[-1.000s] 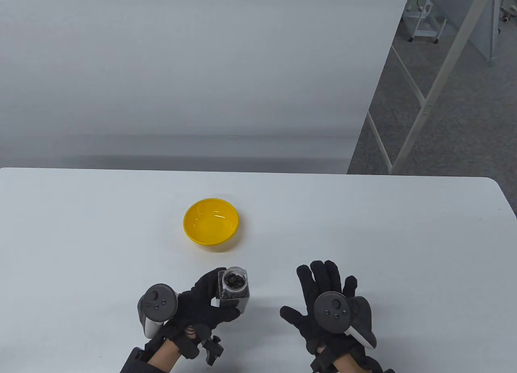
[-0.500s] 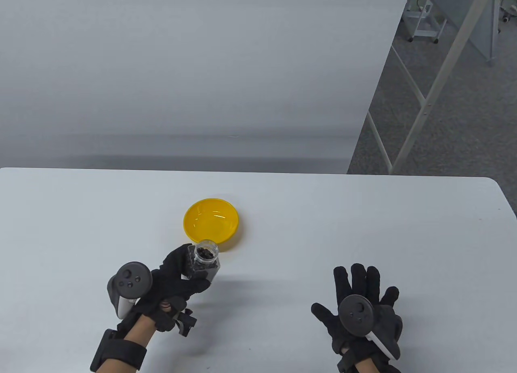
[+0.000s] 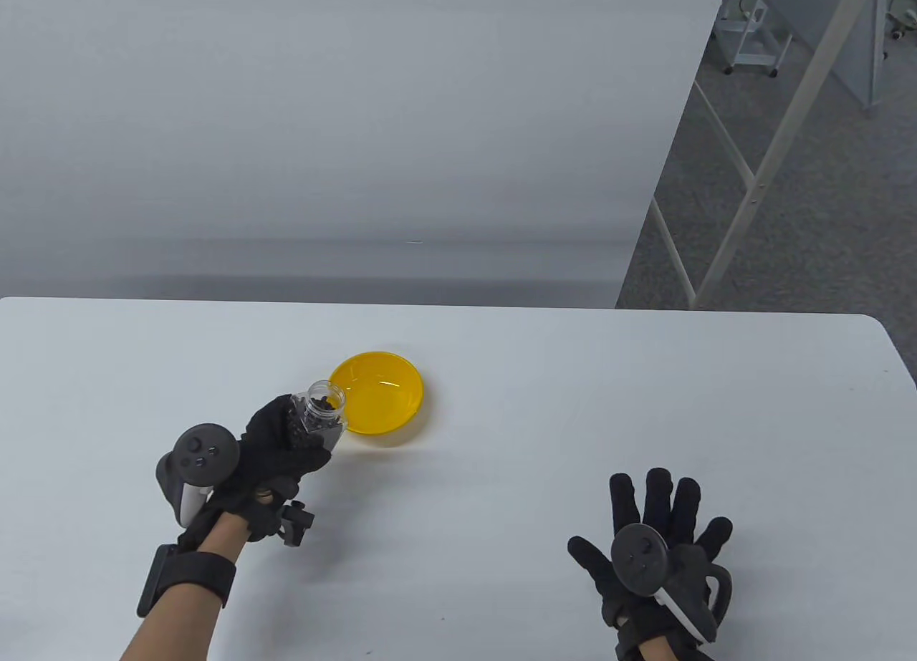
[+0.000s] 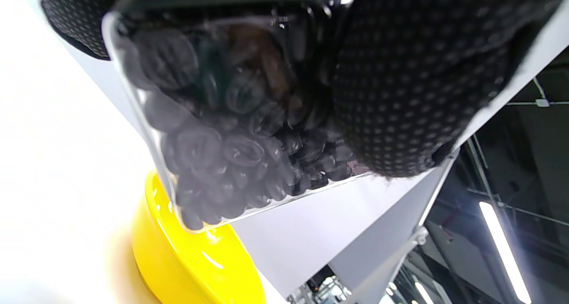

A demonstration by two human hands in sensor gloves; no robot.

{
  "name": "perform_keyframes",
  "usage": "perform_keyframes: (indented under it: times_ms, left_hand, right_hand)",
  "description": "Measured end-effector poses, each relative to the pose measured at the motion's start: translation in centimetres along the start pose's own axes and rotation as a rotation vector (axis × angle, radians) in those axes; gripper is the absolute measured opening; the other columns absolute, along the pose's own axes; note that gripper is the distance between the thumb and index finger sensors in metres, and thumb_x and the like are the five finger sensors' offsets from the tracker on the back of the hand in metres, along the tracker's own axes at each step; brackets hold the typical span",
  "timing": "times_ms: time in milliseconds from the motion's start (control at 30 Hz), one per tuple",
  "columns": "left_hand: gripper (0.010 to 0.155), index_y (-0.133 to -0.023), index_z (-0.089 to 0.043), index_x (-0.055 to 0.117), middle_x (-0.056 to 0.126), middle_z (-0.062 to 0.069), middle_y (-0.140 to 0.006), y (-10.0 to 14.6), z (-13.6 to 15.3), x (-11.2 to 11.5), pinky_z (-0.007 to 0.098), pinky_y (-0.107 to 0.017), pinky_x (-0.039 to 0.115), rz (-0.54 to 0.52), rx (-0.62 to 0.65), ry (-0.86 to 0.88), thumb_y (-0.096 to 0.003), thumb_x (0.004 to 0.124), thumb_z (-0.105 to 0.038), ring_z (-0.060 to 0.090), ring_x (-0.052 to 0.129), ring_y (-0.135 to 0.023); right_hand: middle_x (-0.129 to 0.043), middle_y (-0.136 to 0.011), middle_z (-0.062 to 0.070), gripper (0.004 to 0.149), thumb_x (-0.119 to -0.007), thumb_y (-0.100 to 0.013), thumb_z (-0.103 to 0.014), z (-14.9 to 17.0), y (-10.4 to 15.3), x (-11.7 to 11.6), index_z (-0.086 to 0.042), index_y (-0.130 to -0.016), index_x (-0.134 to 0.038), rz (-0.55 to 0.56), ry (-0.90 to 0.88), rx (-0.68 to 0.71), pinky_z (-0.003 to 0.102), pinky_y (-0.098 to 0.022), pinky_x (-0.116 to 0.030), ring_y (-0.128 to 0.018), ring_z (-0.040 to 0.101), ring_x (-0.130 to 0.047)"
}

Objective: Pour coffee beans from coffee jar into bowl

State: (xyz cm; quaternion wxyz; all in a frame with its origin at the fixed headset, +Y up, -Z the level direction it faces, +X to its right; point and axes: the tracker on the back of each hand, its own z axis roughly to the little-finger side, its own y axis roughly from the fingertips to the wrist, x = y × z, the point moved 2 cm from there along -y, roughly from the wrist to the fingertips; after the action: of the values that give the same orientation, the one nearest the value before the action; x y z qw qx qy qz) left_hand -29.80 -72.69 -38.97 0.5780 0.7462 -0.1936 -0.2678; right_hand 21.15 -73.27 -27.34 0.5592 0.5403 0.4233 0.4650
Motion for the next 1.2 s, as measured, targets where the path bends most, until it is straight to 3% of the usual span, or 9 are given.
perform_keyframes:
  times_ms: [467, 800, 1200]
  left_hand:
    - [0.093, -0.097, -0.006, 0.060, 0.068, 0.020, -0.096, -2.2, 3.1, -0.7, 0.066, -0.056, 0.073, -0.045, -0.094, -0.109, -0.0211, 0.103, -0.040, 0.050, 0.080, -0.085]
    - [0.094, -0.098, -0.007, 0.058, 0.066, 0.019, -0.097, -3.8, 4.5, -1.4, 0.062, -0.051, 0.082, -0.080, -0.165, -0.149, -0.0222, 0.103, -0.039, 0.050, 0.077, -0.087]
    - [0.093, -0.098, -0.006, 0.058, 0.065, 0.020, -0.097, -6.4, 3.1, 0.0, 0.062, -0.051, 0.082, -0.020, -0.145, -0.413, -0.0259, 0.104, -0.040, 0.051, 0.077, -0.086]
  right_hand:
    - [0.015, -0.104, 0.014, 0.091, -0.057, -0.034, -0.079, -0.2, -0.2, -0.3, -0.040, -0.095, -0.003, -0.006, 0.036, -0.008, 0.080, -0.049, 0.007, -0.094, 0.050, 0.013]
    - [0.017, -0.102, 0.014, 0.089, -0.057, -0.034, -0.080, -0.3, -0.5, -0.5, -0.043, -0.093, -0.002, -0.025, 0.049, -0.023, 0.081, -0.049, 0.007, -0.093, 0.050, 0.015]
    - [0.017, -0.102, 0.015, 0.091, -0.057, -0.035, -0.080, -0.7, -0.4, -0.6, -0.042, -0.093, 0.001, -0.010, 0.074, -0.024, 0.081, -0.049, 0.006, -0.093, 0.051, 0.015]
